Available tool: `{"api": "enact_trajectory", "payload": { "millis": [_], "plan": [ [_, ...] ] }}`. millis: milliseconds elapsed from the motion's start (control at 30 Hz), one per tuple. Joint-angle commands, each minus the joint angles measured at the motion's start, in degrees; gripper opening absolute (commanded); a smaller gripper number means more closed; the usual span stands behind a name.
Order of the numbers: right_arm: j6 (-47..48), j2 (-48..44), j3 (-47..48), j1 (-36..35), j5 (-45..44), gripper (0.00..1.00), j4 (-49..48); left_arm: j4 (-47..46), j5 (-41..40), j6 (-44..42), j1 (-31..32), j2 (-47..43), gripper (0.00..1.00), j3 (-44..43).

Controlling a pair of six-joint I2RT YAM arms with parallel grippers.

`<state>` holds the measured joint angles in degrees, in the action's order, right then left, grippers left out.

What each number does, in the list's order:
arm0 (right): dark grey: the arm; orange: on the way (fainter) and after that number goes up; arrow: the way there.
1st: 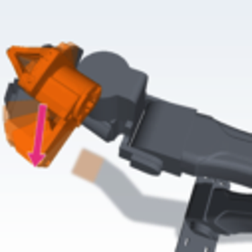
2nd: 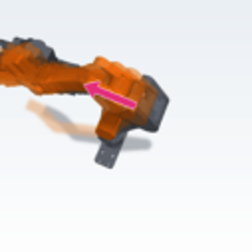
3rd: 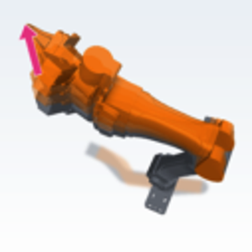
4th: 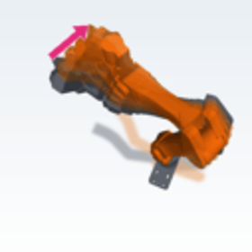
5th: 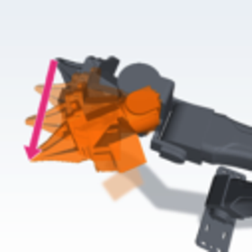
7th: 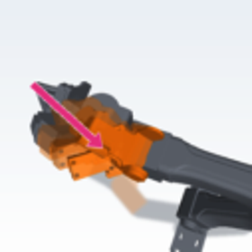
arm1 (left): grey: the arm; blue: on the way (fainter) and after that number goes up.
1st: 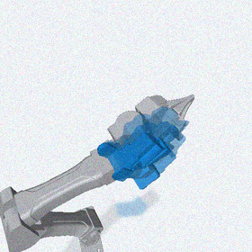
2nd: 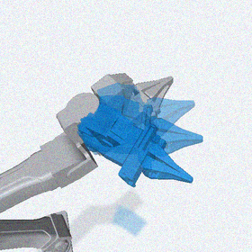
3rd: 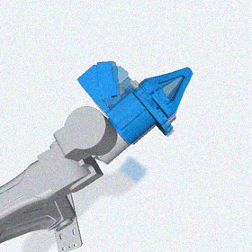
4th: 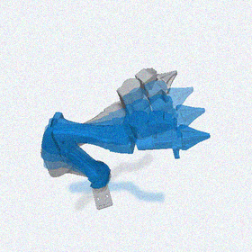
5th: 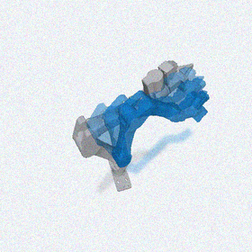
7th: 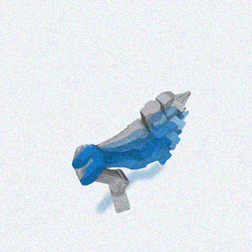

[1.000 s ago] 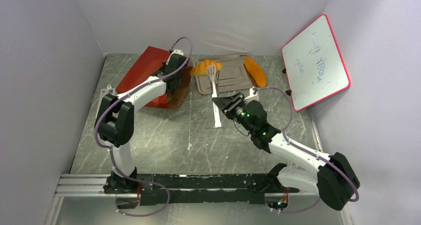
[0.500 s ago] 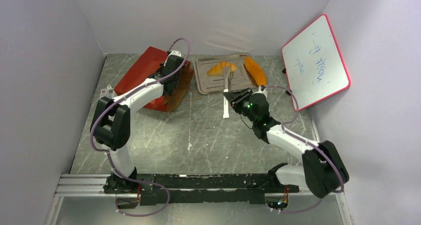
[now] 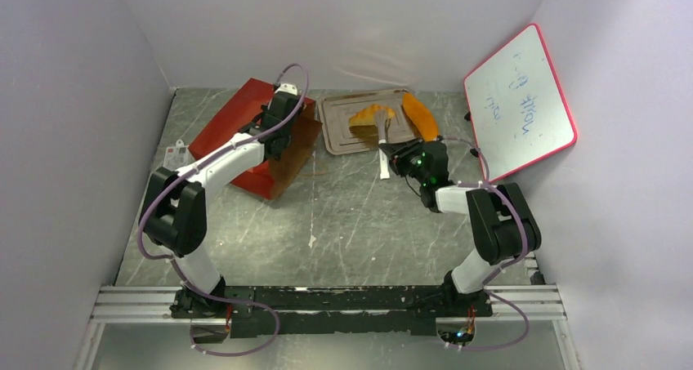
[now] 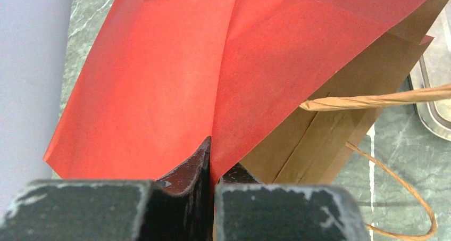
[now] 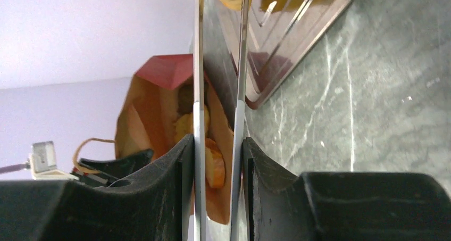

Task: Take the fake bread out of the paper bag
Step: Place the fake bread in the container.

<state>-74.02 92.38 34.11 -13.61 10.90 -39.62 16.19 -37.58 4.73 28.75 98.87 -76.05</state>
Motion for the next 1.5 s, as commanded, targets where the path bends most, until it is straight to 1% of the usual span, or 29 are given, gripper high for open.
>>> {"api": "enact_trajectory", "payload": {
  "millis": [0,367,833,900,1067,1233,1300,1467],
  "plan": [
    [-1.78,1.81,2.90,2.36,3.99,0.00,-10.00,-0.54,0.95,0.12,1.31,-2.32,0.07,1.02],
    [-4.44,11.50,6.65,6.17,8.26,0.00,-16.52,-0.59,0.54,-0.26,2.44,-4.22,0.07,2.19],
    [-2.32,20.25,11.47,9.33,9.86,0.01,-17.19,-1.27,0.67,-0.51,3.36,-4.65,0.07,2.82],
    [-2.34,22.02,12.49,9.64,10.75,0.04,-17.47,-1.16,0.67,-0.43,3.49,-4.55,0.07,2.91],
    [-1.35,24.40,13.58,9.88,11.40,0.22,-16.81,-1.11,0.37,-0.46,3.68,-4.89,0.07,3.31],
    [-0.71,24.44,13.33,9.96,11.71,0.32,-15.28,-0.98,0.44,-0.43,3.70,-5.04,0.07,3.45],
    [-1.34,24.29,12.96,10.00,11.99,0.38,-15.48,-0.98,0.47,-0.49,3.77,-5.17,0.07,3.29],
    [-3.66,24.32,11.63,10.43,13.22,0.45,-17.17,-1.13,0.48,-0.73,3.85,-5.11,0.07,2.94]
  ]
}}
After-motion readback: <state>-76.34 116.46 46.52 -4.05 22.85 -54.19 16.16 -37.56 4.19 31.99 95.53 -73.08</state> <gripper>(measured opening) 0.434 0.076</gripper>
